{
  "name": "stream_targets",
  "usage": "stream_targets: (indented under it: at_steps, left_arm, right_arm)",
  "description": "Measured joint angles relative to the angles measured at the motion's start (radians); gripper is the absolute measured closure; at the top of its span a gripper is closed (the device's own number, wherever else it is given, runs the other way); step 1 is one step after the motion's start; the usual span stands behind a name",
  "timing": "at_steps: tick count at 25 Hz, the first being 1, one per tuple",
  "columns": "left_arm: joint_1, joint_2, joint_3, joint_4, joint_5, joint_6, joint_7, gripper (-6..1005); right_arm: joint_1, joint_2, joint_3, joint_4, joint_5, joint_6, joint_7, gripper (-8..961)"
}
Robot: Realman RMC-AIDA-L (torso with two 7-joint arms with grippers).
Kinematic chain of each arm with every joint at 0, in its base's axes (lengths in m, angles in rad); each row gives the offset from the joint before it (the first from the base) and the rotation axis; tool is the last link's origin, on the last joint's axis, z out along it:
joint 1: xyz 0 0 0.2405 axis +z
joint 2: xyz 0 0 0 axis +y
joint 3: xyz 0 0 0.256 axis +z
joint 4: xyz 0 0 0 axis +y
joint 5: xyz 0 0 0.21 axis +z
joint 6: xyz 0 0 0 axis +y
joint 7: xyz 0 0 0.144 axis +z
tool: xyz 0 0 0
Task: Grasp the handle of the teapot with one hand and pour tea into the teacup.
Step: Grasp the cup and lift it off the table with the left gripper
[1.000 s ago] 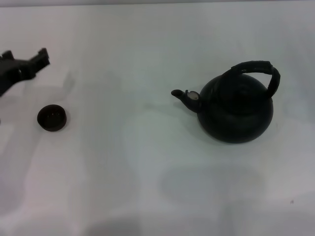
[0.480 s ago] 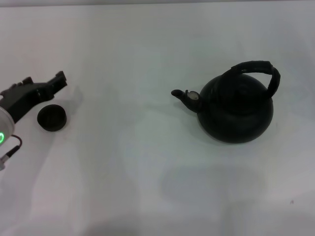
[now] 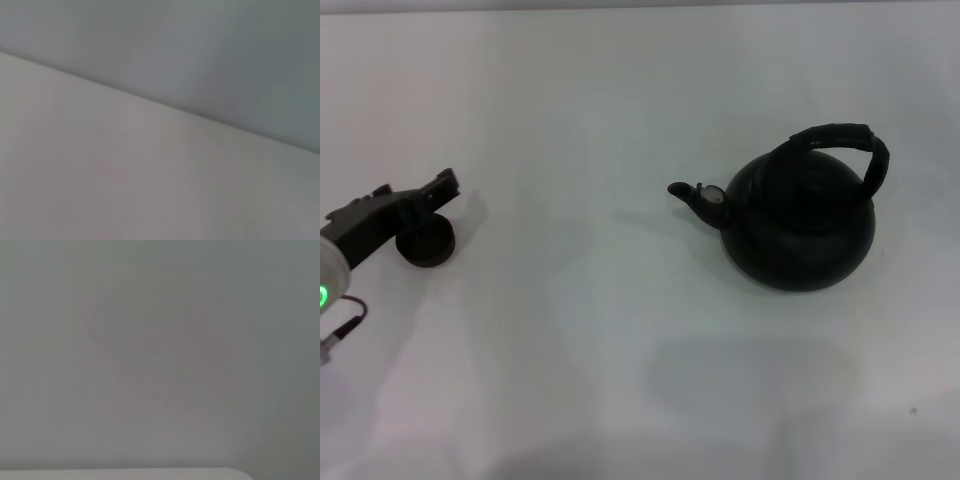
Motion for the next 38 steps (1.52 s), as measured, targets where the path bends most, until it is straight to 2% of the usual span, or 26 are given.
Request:
stream_targets:
  at_steps: [4, 7, 12, 13, 14, 15, 17, 20, 24, 25, 26, 28, 32, 33, 35, 38]
  left_arm:
    - [-0.018, 0.002, -0.045, 0.005, 0.075, -0.053, -0.073, 128]
    - [-0.055, 0.004, -0.099, 0.004, 0.087, -0.131, -0.091, 128]
    - [-0.177, 0.007, -0.233, 0.007, 0.088, -0.385, -0.095, 129]
    - [-0.177, 0.007, -0.233, 0.007, 0.088, -0.385, -0.095, 129]
    - [-0.212, 0.009, -0.267, 0.007, 0.089, -0.452, -0.096, 129]
    - [-0.278, 0.010, -0.338, 0.008, 0.092, -0.583, -0.096, 129]
    - [-0.326, 0.011, -0.406, 0.015, 0.093, -0.694, -0.094, 129]
    - [-0.359, 0.011, -0.515, 0.053, 0.097, -0.827, -0.093, 129]
    - [-0.365, 0.013, -0.663, 0.119, 0.125, -0.933, -0.082, 129]
    - [-0.373, 0.018, -0.707, 0.136, 0.130, -0.962, -0.064, 129]
    - [-0.402, 0.034, -0.758, 0.142, 0.131, -1.015, -0.008, 128]
    - [-0.437, 0.052, -0.787, 0.130, 0.136, -1.058, 0.040, 128]
    - [-0.576, 0.116, -0.819, 0.045, 0.197, -1.206, 0.173, 130]
    - [-0.610, 0.126, -0.817, 0.025, 0.221, -1.244, 0.214, 132]
    - [-0.670, 0.133, -0.817, -0.010, 0.280, -1.302, 0.297, 134]
    - [-0.748, 0.120, -0.810, -0.049, 0.381, -1.397, 0.457, 136]
  right_arm:
    - [0.010, -0.001, 0.000, -0.002, 0.001, -0.017, -0.010, 109]
    - [0.013, -0.001, 0.000, -0.003, 0.001, -0.018, -0.017, 108]
    - [0.013, 0.001, 0.002, -0.003, 0.001, -0.026, -0.020, 108]
    - [0.012, 0.001, 0.003, -0.003, 0.001, -0.029, -0.020, 108]
    - [0.012, 0.001, 0.003, -0.003, 0.002, -0.029, -0.020, 108]
    - [0.011, 0.001, 0.003, -0.003, 0.004, -0.030, -0.020, 108]
    - [0.008, 0.002, 0.003, -0.001, 0.006, -0.030, -0.020, 108]
    - [0.006, 0.003, 0.004, 0.003, 0.007, -0.030, -0.020, 108]
    - [0.008, 0.002, 0.005, 0.009, 0.008, -0.030, -0.020, 109]
    - [0.009, 0.002, 0.005, 0.009, 0.008, -0.030, -0.020, 109]
    - [0.011, 0.002, 0.005, 0.008, 0.008, -0.030, -0.020, 109]
    - [0.014, 0.002, 0.005, 0.004, 0.007, -0.030, -0.020, 109]
    - [0.024, 0.001, 0.005, 0.000, 0.008, -0.028, -0.020, 109]
    - [0.028, 0.001, 0.005, -0.001, 0.008, -0.027, -0.020, 109]
    - [0.032, 0.001, 0.005, -0.002, 0.008, -0.026, -0.020, 109]
    - [0.033, 0.001, 0.005, -0.002, 0.008, -0.025, -0.020, 109]
